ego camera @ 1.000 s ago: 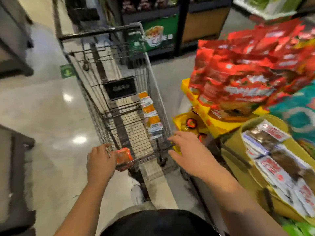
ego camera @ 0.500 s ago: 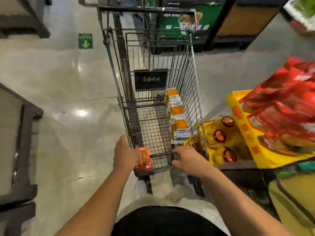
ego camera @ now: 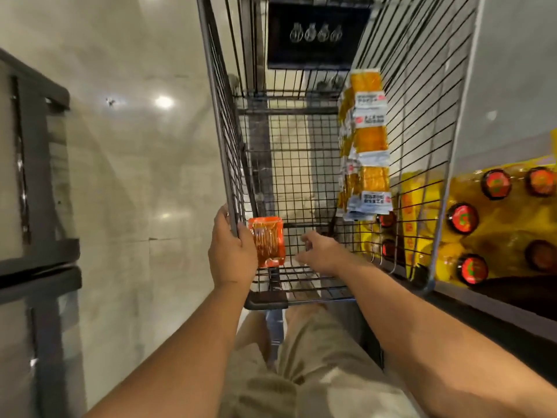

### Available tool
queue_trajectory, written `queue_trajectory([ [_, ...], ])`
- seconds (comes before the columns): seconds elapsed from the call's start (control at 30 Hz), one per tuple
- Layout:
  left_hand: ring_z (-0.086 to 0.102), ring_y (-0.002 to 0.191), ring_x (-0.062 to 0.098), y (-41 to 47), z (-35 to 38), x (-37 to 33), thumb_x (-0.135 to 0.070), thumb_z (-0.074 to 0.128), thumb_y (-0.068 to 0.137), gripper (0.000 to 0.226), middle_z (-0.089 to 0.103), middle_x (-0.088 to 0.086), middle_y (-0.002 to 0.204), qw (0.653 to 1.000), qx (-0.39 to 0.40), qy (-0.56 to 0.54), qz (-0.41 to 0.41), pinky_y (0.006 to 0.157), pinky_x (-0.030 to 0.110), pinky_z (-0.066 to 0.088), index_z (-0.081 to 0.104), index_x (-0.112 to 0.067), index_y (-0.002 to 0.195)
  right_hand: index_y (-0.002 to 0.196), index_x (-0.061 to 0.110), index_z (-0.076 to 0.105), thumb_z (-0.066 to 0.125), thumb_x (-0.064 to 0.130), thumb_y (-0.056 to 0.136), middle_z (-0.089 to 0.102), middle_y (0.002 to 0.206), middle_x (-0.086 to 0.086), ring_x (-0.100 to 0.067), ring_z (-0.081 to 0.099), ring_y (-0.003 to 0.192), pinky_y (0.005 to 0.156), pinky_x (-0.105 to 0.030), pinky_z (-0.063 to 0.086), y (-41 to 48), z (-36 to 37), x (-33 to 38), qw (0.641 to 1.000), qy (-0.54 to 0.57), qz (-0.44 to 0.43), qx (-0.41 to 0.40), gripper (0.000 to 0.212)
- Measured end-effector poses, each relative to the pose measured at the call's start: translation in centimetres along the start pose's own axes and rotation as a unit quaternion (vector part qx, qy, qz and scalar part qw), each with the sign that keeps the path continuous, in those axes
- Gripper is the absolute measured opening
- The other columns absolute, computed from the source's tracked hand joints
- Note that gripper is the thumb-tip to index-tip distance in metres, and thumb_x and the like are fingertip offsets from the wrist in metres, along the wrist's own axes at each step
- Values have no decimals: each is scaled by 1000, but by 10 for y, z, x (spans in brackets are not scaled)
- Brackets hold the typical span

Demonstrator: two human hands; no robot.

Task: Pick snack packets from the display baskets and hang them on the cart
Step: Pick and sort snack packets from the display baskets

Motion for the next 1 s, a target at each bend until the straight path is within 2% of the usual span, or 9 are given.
queue_trajectory([
  [0.1,67,95,23,3,4,8,-31,41,107,32,68,0,113,1000,-9,28,8,84,40,56,44,-31,139,153,20,37,69,37,94,59,131,-7,-18,57,99,93,-36,53,43,15,2,999,31,15,25,69],
  [0.17,68,94,24,4,5,11,-31,40,107,33,70,1,110,999,-23,45,11,83,40,56,47,-27,138,146,19,43,68,32,95,60,111,-2,-15,53,90,86,-33,51,65,24,4,998,50,29,28,59],
  [0.3,67,99,23,4,6,15,-29,40,107,36,69,0,118,998,-32,61,10,83,34,52,46,-26,142,111,10,59,58,19,99,66,111,-9,-21,59,95,84,-33,51,88,36,15,997,25,73,1,15],
  [0.37,69,100,24,5,7,18,-31,39,106,36,67,-3,122,998,-36,58,12,85,40,57,46,-27,140,96,7,61,52,19,101,68,107,-9,-24,66,99,88,-34,55,91,41,27,997,16,73,-10,16],
  [0.5,71,98,26,7,9,20,-30,40,106,33,66,-4,126,997,-39,58,20,85,45,59,45,-28,138,137,11,56,51,38,99,59,135,-10,-27,56,127,105,-38,47,136,70,19,995,59,67,-38,46],
  [0.57,71,97,26,6,10,20,-33,38,105,33,67,-4,127,997,-40,58,26,84,45,59,44,-28,137,133,14,59,69,32,90,63,130,-8,-25,61,120,100,-34,52,134,75,19,986,142,86,-8,48],
  [0.67,71,95,24,6,9,18,-32,38,105,35,67,-5,125,997,-35,57,25,82,42,60,46,-24,138,106,14,56,81,19,82,65,105,-1,-15,63,95,85,-24,53,124,74,12,969,226,101,-7,34],
  [0.83,71,91,22,6,9,16,-37,35,102,41,68,-7,117,997,-33,54,34,78,39,59,47,-22,138,129,13,49,86,11,77,64,121,-4,-23,62,117,104,-38,50,130,80,2,957,276,88,3,64],
  [1.0,71,94,22,6,9,19,-29,39,106,35,68,-6,119,997,-36,61,35,80,40,59,47,-21,138,137,17,47,78,21,86,63,127,2,-11,60,108,84,-19,45,123,75,17,975,215,44,23,60],
])
Point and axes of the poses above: each hand's wrist, its own y-axis towards the middle knuckle, its own z-axis out of the palm, x = y × z, the point moved 7 cm from there along y, towards the middle knuckle
